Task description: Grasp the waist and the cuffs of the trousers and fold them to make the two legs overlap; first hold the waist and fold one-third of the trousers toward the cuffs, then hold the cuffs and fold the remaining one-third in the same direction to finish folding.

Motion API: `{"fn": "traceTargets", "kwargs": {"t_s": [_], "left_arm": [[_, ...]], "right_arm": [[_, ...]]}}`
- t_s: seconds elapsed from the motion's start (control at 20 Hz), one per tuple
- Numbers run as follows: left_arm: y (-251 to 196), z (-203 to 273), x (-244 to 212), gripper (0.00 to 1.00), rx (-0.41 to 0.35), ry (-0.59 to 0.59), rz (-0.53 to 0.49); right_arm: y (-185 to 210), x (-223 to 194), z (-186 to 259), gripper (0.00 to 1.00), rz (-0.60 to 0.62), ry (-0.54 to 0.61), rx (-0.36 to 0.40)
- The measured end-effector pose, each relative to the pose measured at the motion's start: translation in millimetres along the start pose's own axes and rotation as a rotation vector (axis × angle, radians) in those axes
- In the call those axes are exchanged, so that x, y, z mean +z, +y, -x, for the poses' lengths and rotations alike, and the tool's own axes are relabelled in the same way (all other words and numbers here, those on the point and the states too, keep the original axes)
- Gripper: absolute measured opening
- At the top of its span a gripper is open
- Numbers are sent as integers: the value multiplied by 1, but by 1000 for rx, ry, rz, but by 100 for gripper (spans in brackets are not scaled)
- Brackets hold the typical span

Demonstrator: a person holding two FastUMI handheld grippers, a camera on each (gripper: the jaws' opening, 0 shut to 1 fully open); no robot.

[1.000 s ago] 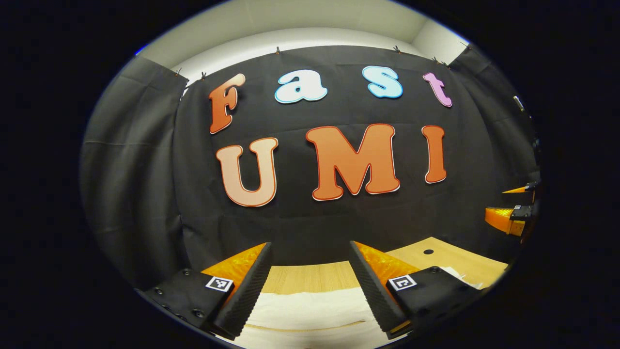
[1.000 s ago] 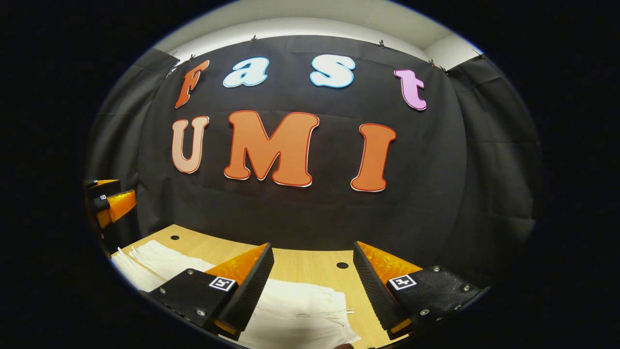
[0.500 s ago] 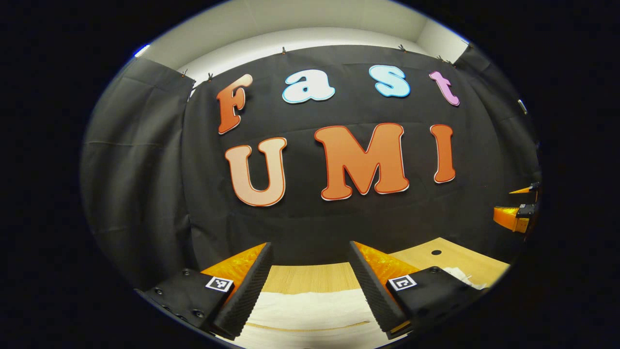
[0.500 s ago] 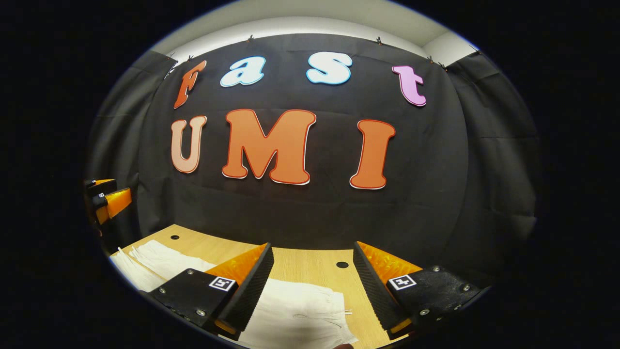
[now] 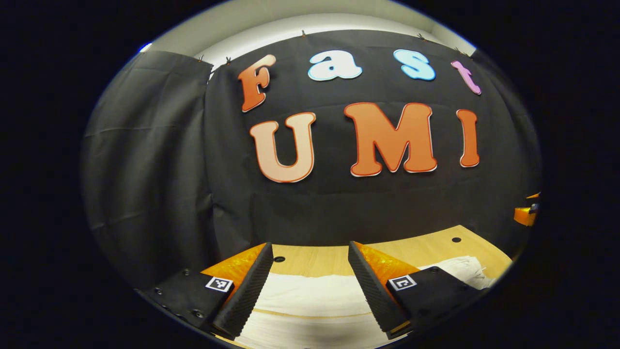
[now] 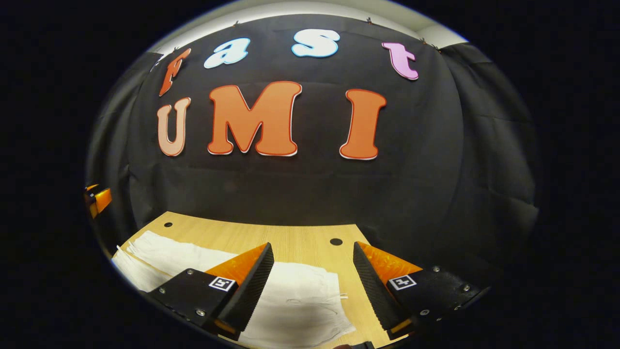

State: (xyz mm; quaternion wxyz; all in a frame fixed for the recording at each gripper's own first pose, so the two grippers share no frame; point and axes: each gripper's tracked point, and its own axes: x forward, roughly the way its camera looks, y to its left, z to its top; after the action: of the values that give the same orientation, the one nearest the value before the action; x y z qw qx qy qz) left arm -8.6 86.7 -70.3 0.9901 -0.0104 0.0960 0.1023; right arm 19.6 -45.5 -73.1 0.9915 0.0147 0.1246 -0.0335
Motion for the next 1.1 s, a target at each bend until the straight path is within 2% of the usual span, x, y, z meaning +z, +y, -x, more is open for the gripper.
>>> {"fn": "traceTargets", "kwargs": {"t_s": [0.05, 0.45, 0.65, 0.8, 1.0, 1.1], "left_arm": [[9, -4, -9, 100, 9, 30, 6], [87, -22, -98, 100, 41, 316, 48], [132, -20, -147, 100, 85, 480, 143], [153, -12, -190, 100, 95, 649, 226], [181, -1, -238, 100, 160, 775, 292], [192, 5, -257, 100, 179, 842, 343]], "right_arm": [[-2, -9, -5, 99, -2, 45, -28], [15, -83, -11, 98, -99, 339, -98], [15, -105, -12, 96, -119, 438, -132], [12, -129, -10, 96, -124, 537, -161], [26, -156, -14, 94, -159, 649, -142], [28, -170, -13, 94, -191, 702, -156]]}}
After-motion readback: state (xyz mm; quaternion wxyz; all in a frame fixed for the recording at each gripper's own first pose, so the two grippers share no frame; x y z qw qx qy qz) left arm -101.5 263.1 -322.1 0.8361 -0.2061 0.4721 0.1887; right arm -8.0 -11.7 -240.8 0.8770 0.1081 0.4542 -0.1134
